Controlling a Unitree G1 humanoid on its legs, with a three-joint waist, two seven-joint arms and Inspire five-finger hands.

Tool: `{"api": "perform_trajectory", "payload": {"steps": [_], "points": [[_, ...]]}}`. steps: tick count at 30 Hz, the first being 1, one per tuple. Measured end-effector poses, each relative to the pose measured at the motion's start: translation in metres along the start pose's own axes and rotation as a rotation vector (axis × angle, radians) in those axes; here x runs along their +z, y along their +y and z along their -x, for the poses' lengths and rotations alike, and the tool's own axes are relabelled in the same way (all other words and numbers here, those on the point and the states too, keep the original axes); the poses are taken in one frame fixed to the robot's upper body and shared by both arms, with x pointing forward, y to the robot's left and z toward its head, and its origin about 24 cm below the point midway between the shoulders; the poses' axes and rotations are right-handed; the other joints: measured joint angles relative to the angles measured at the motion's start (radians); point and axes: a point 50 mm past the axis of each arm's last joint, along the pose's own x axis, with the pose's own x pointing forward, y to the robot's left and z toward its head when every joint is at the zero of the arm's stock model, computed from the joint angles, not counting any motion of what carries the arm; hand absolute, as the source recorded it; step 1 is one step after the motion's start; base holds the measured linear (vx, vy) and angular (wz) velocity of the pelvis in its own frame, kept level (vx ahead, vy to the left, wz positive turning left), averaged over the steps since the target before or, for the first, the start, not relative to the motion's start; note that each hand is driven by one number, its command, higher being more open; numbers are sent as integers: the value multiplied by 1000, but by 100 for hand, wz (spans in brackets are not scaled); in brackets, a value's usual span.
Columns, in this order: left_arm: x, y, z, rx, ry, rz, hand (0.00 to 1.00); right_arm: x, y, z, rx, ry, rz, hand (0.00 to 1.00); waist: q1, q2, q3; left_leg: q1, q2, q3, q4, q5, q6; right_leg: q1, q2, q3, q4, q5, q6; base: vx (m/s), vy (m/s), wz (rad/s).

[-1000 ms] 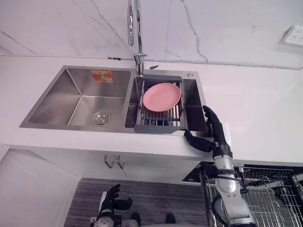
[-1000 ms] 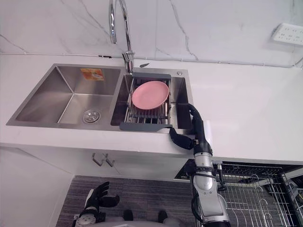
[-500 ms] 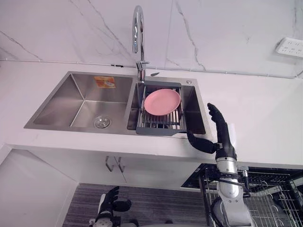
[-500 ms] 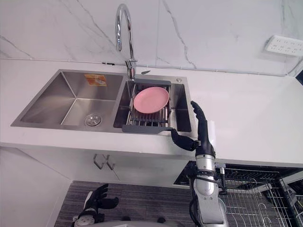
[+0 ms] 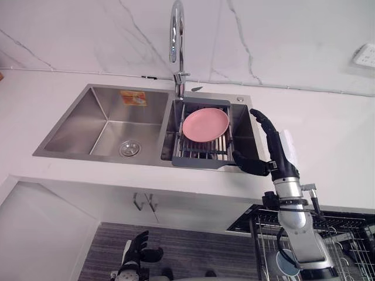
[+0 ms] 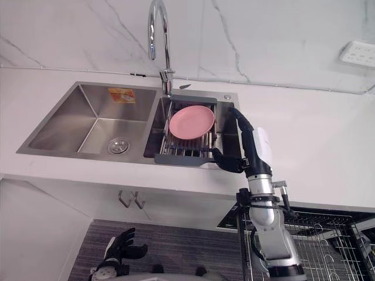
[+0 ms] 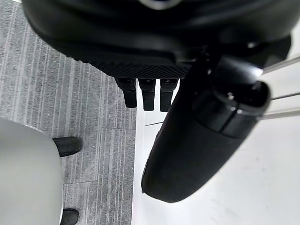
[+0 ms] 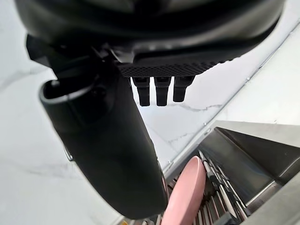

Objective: Walk over to the sink, pick up the cup, carry it to the dishwasher, place the cup inside the dishwasher, then close the dishwasher door

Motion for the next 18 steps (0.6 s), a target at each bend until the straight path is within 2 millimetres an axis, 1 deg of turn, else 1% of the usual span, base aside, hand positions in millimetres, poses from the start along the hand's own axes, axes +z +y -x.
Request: {"api": "perform_trajectory", "payload": {"steps": [8,9,14,18], "points": [[4,-1,0,-10,-19,-4,90,-10,7,-22,93,-16,171,90,16,0,1,-28,-5,-25,3,2,3,-18,-4,-22,1,-1,1,12,-6,9],[6,-2,0,-12,-30,-5,90,-13,9,-31,113,-21,221,90,23,1,3,-37,-5,-26,6,2,3,-25,-4,-23,2,-1,1,-1,-17,4],[9,-4,0,-17,-48,-1,90,-10,5,-53,122,-55,321,90,26,10,18,-61,-6,-30,18,2,2,-46,-6,-26,13,-1,2,-5,-4,1],[16,-4,-1,-18,-79,15,90,-12,0,-70,135,-64,432,90,27,12,52,-85,-10,-41,38,1,3,-59,-10,-37,18,-1,2,-36,-4,8]]}}
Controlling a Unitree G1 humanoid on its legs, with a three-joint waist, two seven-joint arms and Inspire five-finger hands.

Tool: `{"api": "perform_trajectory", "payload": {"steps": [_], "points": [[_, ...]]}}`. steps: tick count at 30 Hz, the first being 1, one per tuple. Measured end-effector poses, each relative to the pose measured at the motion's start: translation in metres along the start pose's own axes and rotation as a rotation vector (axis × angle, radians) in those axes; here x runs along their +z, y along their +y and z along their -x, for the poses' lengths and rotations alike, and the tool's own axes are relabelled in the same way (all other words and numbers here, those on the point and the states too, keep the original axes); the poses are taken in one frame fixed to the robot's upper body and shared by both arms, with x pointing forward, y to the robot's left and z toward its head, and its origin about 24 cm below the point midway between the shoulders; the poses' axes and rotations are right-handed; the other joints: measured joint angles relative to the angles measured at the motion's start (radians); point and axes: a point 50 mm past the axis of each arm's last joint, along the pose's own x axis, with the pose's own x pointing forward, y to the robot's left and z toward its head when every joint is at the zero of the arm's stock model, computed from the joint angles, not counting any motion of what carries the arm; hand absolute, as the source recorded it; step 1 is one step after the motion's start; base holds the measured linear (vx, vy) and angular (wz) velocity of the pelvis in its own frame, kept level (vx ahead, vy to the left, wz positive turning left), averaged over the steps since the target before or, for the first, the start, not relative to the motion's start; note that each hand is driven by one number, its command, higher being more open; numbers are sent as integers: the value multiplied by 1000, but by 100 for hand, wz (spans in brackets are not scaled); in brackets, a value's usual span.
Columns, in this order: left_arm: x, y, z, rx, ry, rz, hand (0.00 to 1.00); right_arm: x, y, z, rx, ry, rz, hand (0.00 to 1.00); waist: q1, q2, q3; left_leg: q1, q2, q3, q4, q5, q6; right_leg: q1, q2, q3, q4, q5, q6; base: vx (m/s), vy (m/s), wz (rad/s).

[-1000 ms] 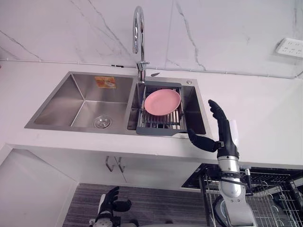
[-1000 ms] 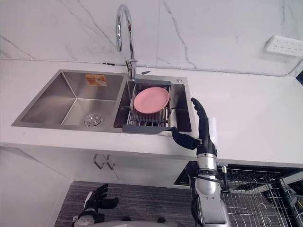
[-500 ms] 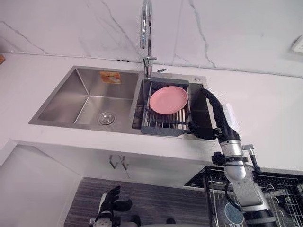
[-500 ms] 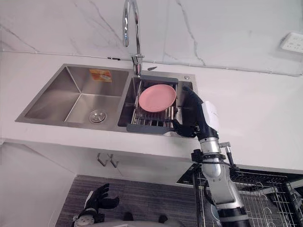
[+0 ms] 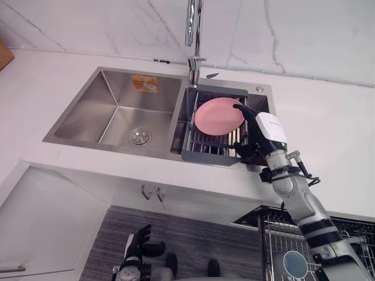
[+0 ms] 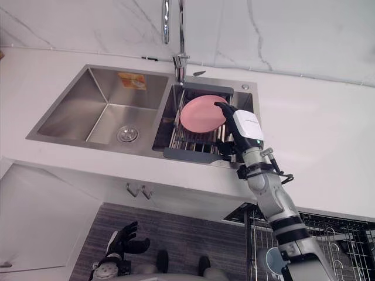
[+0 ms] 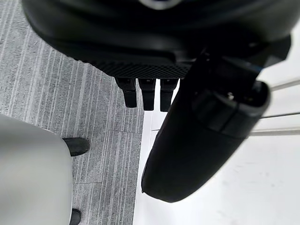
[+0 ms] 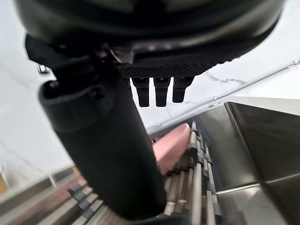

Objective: Walk over to the sink, pick up the cup, carry it to the dishwasher, place the cup inside the dishwasher, then close the dishwasher door

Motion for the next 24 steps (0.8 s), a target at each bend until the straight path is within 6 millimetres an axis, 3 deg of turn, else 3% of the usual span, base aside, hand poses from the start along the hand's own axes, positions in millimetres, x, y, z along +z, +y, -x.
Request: {"api": "perform_trajectory", "payload": {"steps": [10,24], "points": [[13,-4,-1,-6,-62,7,90,-3,-8,-23,28,-26,213,90,15,7,56,-38,-5,-28,27,0,0,-21,-5,-26,14,0,0,-16,-5,8],[22,-5,-4,-7,-95,26,90,2,-32,-49,-57,-18,288,90,20,15,110,-72,-12,-41,39,11,5,-44,-11,-38,18,5,4,-15,-1,3]]}}
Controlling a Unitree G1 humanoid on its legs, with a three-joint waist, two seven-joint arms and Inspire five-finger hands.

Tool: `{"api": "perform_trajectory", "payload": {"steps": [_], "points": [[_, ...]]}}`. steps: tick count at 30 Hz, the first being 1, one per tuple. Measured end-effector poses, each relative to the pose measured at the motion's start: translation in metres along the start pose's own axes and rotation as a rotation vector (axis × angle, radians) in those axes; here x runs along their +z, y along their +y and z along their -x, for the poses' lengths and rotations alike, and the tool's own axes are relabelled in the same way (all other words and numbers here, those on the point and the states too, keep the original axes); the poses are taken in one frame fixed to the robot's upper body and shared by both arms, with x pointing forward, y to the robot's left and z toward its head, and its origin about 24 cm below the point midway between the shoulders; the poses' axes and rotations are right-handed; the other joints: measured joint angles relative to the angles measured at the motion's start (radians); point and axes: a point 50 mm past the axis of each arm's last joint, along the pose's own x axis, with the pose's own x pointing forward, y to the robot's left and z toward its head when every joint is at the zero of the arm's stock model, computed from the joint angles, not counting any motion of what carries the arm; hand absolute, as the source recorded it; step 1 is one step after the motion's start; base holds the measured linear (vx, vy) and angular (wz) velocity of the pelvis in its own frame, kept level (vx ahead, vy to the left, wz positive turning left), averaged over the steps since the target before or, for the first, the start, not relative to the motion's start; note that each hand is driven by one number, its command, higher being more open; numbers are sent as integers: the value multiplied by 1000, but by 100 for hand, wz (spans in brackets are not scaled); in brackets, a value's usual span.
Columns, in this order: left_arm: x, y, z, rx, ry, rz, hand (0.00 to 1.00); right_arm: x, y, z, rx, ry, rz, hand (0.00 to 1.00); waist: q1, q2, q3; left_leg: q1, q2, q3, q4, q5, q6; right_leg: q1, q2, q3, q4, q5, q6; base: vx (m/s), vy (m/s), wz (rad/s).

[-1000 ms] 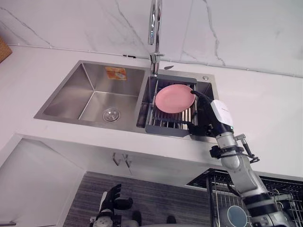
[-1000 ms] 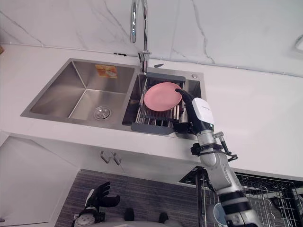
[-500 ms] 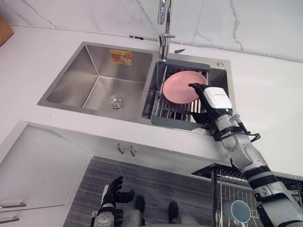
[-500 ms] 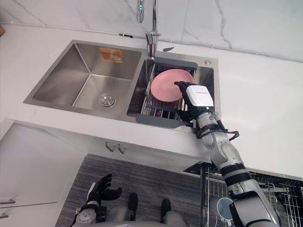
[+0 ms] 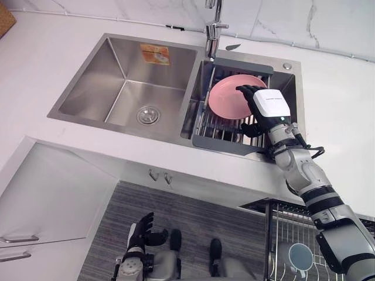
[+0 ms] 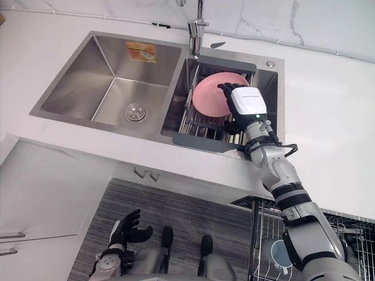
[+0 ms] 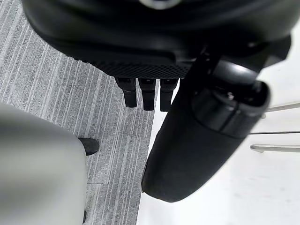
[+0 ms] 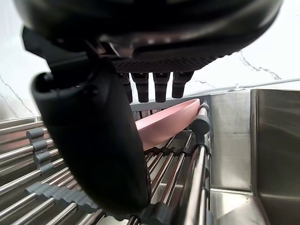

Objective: Walk over to the sink, pick up the cup, carry it to the dishwasher, place the cup inside the dishwasher, then close the dishwasher door

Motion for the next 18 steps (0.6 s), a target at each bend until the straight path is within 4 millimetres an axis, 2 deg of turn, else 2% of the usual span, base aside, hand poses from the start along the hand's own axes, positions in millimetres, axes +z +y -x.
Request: {"api": "perform_trajectory", "payload": {"steps": [1,11,18], "points": [[0,0,-1,0,1,-1,90,-1,-1,-1,-6,5,10,30,0,0,2,-3,0,0,-2,4,1,-4,0,0,0,2,0,-44,6,0],[5,0,-4,4,-9,11,90,-8,-19,-17,-64,39,30,30,0,3,29,-24,-2,-9,-67,67,-5,-51,-1,-7,-2,26,3,-70,2,3],[9,-1,-5,6,-20,13,90,3,-26,-19,-131,0,-12,30,19,3,34,-16,-1,-13,-95,89,4,-51,-1,-17,-4,34,-3,7,-8,4]]}}
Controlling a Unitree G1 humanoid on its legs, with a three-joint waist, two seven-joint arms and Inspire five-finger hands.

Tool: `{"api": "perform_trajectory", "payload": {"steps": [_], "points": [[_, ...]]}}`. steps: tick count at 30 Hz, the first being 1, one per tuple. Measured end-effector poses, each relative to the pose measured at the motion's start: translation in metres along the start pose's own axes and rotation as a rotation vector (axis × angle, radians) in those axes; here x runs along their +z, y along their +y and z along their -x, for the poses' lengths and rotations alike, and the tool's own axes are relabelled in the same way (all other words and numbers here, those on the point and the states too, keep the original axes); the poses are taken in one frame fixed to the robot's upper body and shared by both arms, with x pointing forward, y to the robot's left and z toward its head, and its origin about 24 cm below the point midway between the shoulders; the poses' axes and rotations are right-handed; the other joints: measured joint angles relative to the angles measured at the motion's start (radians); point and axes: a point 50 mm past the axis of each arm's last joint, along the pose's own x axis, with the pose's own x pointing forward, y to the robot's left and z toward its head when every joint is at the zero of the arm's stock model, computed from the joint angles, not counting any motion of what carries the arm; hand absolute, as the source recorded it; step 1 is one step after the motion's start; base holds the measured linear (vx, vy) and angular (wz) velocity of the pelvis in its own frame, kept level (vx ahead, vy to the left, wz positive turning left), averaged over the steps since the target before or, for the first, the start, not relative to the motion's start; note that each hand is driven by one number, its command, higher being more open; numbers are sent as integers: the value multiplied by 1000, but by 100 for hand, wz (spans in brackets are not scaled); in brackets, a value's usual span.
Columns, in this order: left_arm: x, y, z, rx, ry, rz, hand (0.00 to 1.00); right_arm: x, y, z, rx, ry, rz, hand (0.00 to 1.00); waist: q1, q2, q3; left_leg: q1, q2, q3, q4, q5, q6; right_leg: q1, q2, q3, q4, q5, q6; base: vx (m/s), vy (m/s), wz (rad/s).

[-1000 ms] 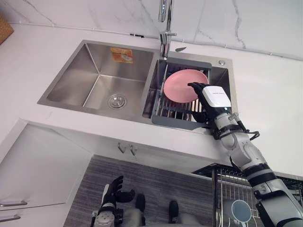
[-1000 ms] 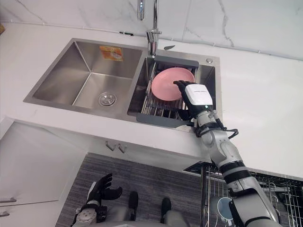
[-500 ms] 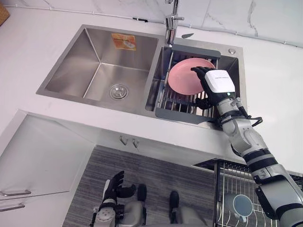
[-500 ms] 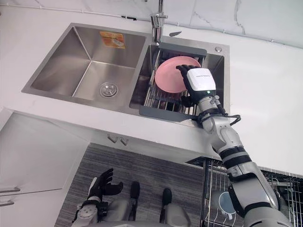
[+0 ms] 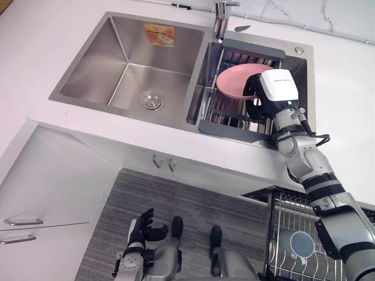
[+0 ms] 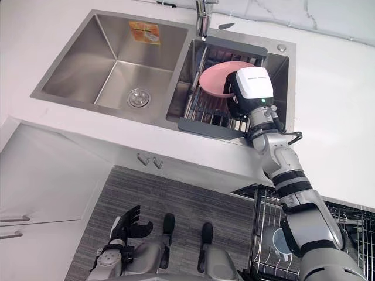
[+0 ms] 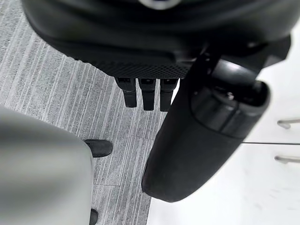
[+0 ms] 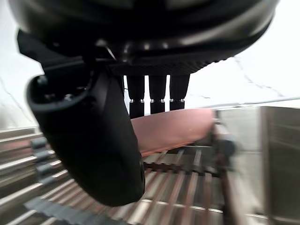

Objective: Walk over to the sink, pick up the cup, carry it to the dishwasher, place the cup inside the dishwasher, then close the dishwasher door

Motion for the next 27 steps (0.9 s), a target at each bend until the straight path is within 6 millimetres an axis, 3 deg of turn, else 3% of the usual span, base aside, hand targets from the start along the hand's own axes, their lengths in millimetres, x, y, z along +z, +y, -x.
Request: {"api": "perform_trajectory", "payload": {"steps": [5,14,27], "points": [[-1,0,0,-1,3,-3,90,4,-1,4,-21,-4,-55,30,-1,-2,1,20,0,7,-18,3,0,8,0,9,-2,0,1,55,-13,-5],[-2,3,0,-9,10,-8,90,15,8,38,-2,-58,-115,30,-12,-18,3,60,5,14,-32,1,-3,37,3,18,-2,-1,3,5,-9,-3],[-9,12,2,-21,34,-64,90,15,4,57,148,-253,18,30,-27,-77,-51,84,4,27,-32,1,-2,60,4,33,-16,-1,3,-10,-3,-3]]}}
